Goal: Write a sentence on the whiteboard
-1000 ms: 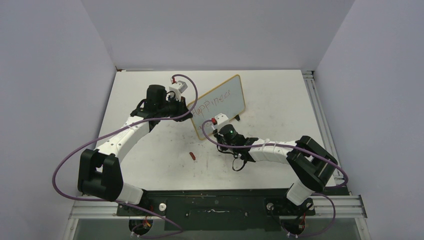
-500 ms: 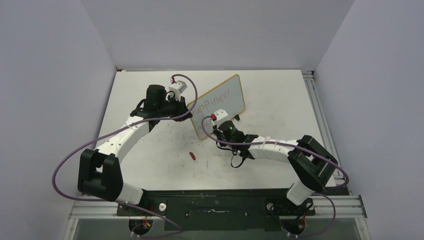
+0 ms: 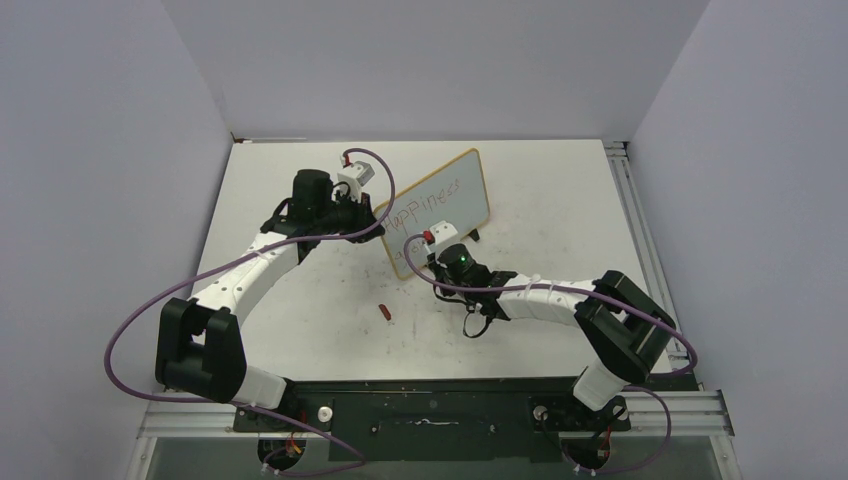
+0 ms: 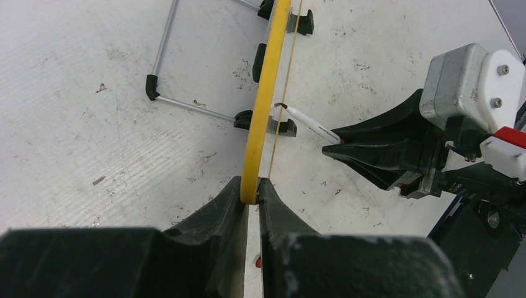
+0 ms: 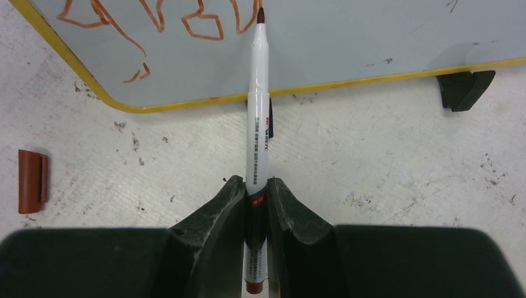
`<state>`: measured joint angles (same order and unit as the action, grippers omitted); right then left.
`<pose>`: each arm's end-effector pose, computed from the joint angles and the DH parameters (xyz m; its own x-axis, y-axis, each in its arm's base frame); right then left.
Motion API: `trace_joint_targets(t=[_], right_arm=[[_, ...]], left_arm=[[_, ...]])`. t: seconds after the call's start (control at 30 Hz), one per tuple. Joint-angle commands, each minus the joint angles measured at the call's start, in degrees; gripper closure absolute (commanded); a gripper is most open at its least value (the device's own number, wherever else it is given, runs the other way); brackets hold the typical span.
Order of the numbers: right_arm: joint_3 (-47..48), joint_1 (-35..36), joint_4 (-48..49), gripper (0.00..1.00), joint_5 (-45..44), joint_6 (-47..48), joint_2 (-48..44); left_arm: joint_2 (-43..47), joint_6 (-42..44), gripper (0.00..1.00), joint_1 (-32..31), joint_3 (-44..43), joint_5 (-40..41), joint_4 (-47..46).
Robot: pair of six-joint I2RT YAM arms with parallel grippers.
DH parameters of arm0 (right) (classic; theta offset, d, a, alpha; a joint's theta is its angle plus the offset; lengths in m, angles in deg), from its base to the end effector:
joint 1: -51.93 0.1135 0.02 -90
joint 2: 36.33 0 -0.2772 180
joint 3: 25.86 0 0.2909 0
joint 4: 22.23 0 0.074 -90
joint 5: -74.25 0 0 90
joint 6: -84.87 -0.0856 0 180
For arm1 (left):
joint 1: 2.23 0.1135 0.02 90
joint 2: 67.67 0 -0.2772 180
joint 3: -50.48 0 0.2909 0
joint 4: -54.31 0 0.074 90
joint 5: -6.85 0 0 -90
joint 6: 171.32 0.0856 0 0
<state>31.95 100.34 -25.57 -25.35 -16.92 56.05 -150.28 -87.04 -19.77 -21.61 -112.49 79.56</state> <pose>0.2736 0.2867 0.1281 -0.5321 -0.2960 -0.7933 -0.5531 0.8309 0.0609 0.3601 -0.1578 0.2484 -0.6185 0.1044 -0.7788 0.5830 0.7254 -0.3659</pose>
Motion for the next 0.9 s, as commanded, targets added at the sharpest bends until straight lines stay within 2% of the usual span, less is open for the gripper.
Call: trace_joint_targets(t=[0.0, 0.87], right_arm=[[-1.6, -0.3, 2.0, 0.95, 0.1, -1.7, -0.4], [1.3, -0.7, 2.3, 0.95, 0.6, 0.1, 1.3]], left_arm=[[2.1, 0.8, 1.00, -0.1, -1.7, -0.6, -1.1], [2.1, 0.9, 1.00, -0.1, -1.7, -0.5, -1.1]])
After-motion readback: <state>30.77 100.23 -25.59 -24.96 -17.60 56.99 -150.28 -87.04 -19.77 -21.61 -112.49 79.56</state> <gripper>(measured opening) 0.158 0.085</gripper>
